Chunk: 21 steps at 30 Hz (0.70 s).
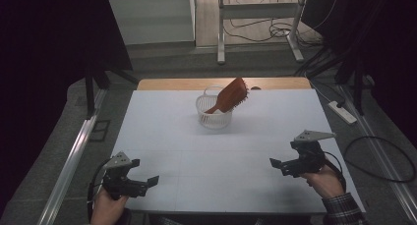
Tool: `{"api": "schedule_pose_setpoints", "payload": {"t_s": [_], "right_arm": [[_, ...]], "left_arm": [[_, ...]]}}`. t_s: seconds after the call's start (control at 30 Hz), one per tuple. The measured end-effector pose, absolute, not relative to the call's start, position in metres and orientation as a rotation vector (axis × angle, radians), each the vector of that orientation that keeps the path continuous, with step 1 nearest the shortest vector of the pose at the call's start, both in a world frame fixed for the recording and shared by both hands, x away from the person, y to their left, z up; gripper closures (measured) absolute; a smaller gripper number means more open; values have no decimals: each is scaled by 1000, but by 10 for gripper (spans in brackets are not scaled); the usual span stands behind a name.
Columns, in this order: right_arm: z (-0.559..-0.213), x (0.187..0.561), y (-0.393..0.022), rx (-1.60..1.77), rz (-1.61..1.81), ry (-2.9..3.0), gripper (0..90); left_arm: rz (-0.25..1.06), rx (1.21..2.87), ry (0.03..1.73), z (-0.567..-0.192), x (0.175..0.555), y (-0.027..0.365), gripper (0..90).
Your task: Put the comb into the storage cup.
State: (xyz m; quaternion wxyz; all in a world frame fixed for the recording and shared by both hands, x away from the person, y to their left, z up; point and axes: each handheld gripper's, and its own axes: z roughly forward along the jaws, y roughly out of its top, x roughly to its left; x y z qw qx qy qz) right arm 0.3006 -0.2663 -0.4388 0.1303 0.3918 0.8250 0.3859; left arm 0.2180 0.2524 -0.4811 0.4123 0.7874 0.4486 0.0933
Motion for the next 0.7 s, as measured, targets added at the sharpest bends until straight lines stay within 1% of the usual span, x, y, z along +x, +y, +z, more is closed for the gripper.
{"api": "schedule_pose_setpoints", "payload": {"t_s": [0.7], "right_arm": [[-440, 289, -284, 1173, 1104, 2373, 0]], "left_arm": [[238, 1982, 1130, -481, 218, 252, 2]]}}
